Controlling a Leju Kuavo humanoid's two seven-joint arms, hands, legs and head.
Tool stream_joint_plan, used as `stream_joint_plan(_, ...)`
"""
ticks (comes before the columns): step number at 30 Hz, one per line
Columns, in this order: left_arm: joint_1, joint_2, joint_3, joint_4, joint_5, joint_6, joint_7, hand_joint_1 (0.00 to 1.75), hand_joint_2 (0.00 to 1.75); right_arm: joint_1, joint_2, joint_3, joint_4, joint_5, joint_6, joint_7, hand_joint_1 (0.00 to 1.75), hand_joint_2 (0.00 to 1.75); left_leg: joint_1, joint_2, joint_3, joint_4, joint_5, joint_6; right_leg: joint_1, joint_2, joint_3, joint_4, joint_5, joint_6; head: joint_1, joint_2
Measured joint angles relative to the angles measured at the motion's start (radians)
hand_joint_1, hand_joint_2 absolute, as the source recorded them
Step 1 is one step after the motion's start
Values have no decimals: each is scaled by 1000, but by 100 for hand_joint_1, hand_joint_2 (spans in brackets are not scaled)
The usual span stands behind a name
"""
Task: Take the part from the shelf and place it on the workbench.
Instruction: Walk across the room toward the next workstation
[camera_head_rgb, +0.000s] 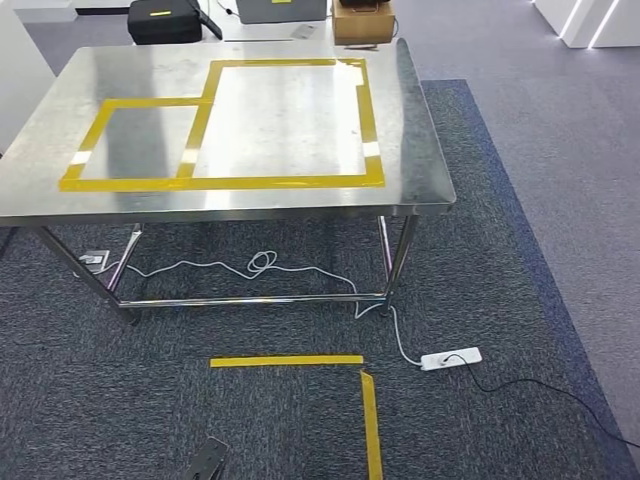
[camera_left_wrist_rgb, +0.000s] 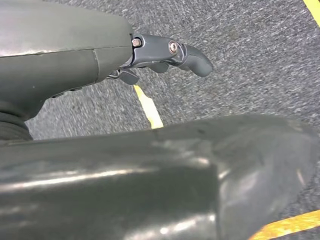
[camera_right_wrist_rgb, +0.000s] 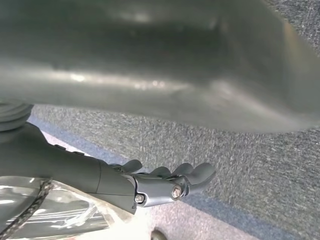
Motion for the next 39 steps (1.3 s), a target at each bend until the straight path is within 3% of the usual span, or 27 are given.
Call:
stream_joint_plan(2, 1, 0, 0, 0, 0, 0, 0, 0, 0, 0, 0, 0, 0, 0, 0, 0, 0, 0, -1, 1, -11, -3, 11, 12, -2, 1, -5, 0, 7, 13, 0, 0)
stream_joint_plan(3, 1, -1, 0, 0, 0, 1, 0, 0, 0, 1, -1, 0, 0, 0, -1, 0, 0, 0, 0, 2, -17, -5, 19, 21, -3, 2, -12, 9, -3, 18, 1, 0)
stream_joint_plan(5, -2, -2, 0, 0, 0, 1, 0, 0, 0, 1, -2, 0, 0, 1, -2, 0, 0, 0, 3, 5, -33, -10, 37, 36, -5, 5, -45, 83, -70, 27, 3, 0)
stream_joint_plan(7, -2, -2, 0, 0, 0, 1, -1, 0, 0, 1, -2, 0, 1, 1, -3, -1, 0, 0, -1, 6, -55, -9, 54, 42, -5, 6, -91, 219, -155, 32, 3, 0)
stream_joint_plan(8, -2, -2, 1, 0, -1, 1, -1, 0, 0, 1, -2, 1, 1, 1, -3, -1, 0, 0, -3, 6, -67, -8, 62, 43, -5, 6, -103, 271, -174, 33, 3, 0)
stream_joint_plan(9, -2, -2, 1, 0, -1, 1, -1, 0, 0, 1, -3, 1, 1, 0, -3, -1, 0, 0, -5, 6, -78, -7, 70, 43, -4, 6, -99, 291, -173, 33, 3, 0)
stream_joint_plan(10, -2, -3, 1, 0, -2, 1, -1, 0, 0, 2, -4, 1, 1, -1, -4, -2, 0, 0, -6, 6, -87, -6, 76, 42, -4, 6, -74, 268, -153, 31, 3, 0)
stream_joint_plan(13, -3, -5, 1, 0, -5, 1, -1, 0, 0, -2, -5, 1, 1, -6, -4, -4, 0, 0, -10, 6, -106, -1, 91, 35, 1, 6, 76, 51, -85, 17, 3, 0)
stream_joint_plan(14, -5, -6, 0, 0, -6, 1, 0, 0, 0, -3, -5, 1, 1, -7, -4, -4, 0, 0, -11, 6, -110, 1, 96, 30, 3, 6, 110, -4, -81, 14, 2, 0)
stream_joint_plan(15, -6, -6, 0, 0, -8, 1, 0, 0, 0, -4, -5, 1, 1, -8, -4, -5, 0, 0, -12, 7, -113, 3, 102, 25, 5, 6, 124, -33, -82, 11, 2, 0)
stream_joint_plan(18, -7, -7, 0, 0, -11, 2, 1, 0, 0, 0, -5, 2, 1, -10, -2, -4, 0, 0, -10, 6, -122, 8, 106, 8, 4, 4, 111, -48, -71, -8, 2, 0)
stream_joint_plan(20, -6, -7, 0, 0, -12, 2, 3, 0, 0, -1, -5, 2, 2, -11, -1, -4, 0, 0, -6, 4, -145, 71, 44, -3, 0, 1, 101, -53, -55, -26, -2, 0)
stream_joint_plan(22, -6, -7, 0, 0, -12, 2, 4, 0, 0, 0, -5, 2, 2, -11, 0, -3, 0, 0, 0, 3, -184, 204, -50, -14, 1, 0, 87, -50, -41, -32, -6, 0)
stream_joint_plan(23, -6, -6, 0, 0, -12, 2, 4, 0, 0, 0, -5, 2, 2, -11, 0, -2, 0, 0, 3, 3, -197, 262, -77, -18, 1, 0, 78, -47, -35, -31, -6, 0)
stream_joint_plan(24, -6, -6, 0, 0, -12, 2, 5, 0, 0, 0, -5, 2, 2, -11, 0, -2, 0, 0, 5, 3, -195, 288, -82, -20, 1, 0, 68, -43, -30, -30, -6, 0)
stream_joint_plan(25, -6, -6, 0, 0, -12, 2, 5, 0, 0, 1, -5, 2, 2, -11, 0, -1, 0, 0, 7, 3, -175, 273, -66, -21, 1, 0, 58, -37, -26, -28, -6, 0)
stream_joint_plan(28, -7, -6, 0, 0, -12, 2, 6, 0, 0, 1, -5, 3, 2, -11, 1, -1, 0, 0, 10, 2, -56, 79, 11, -18, 1, 1, 37, -20, -21, -20, -6, 0)
stream_joint_plan(30, -7, -6, 0, 0, -12, 2, 6, 0, 0, -1, -5, 4, 2, -11, 1, -2, 0, 0, 7, 1, -21, 10, 20, -10, 2, 1, 28, -12, -16, -9, -6, 0)
stream_joint_plan(32, -7, -7, 0, 0, -12, 3, 7, 0, 0, 0, -5, 4, 2, -12, 1, -2, 0, 0, 4, 1, -26, 4, 24, 1, 2, 1, 23, -11, -7, 5, -5, 0)
stream_joint_plan(34, -9, -8, 0, 0, -14, 3, 9, 0, 0, 0, -7, 4, 2, -14, 2, -2, 0, 0, 5, 4, -35, -2, 36, 18, 0, 3, 8, 7, -28, 15, -4, 0)
stream_joint_plan(35, -11, -9, 0, 0, -14, 3, 10, 0, 0, 0, -7, 4, 2, -16, 2, -3, 0, 0, 6, 5, -42, -5, 43, 28, 0, 4, -10, 46, -59, 19, -2, 0)
stream_joint_plan(37, -13, -10, 0, 0, -15, 4, 11, 0, 0, 0, -8, 4, 3, -18, 3, -4, 0, 0, 3, 7, -59, -4, 57, 40, -1, 5, -60, 177, -142, 25, 0, 0)
stream_joint_plan(38, -12, -11, 0, 0, -15, 4, 11, 0, 0, 1, -9, 4, 3, -19, 3, -4, 0, 0, 0, 7, -69, -3, 64, 42, -1, 6, -80, 242, -172, 26, 0, 0)
stream_joint_plan(39, -12, -11, 0, 0, -15, 4, 12, 0, 0, 1, -10, 4, 3, -19, 3, -4, 0, 0, -2, 7, -78, -1, 69, 43, -1, 6, -86, 278, -181, 26, 0, 0)
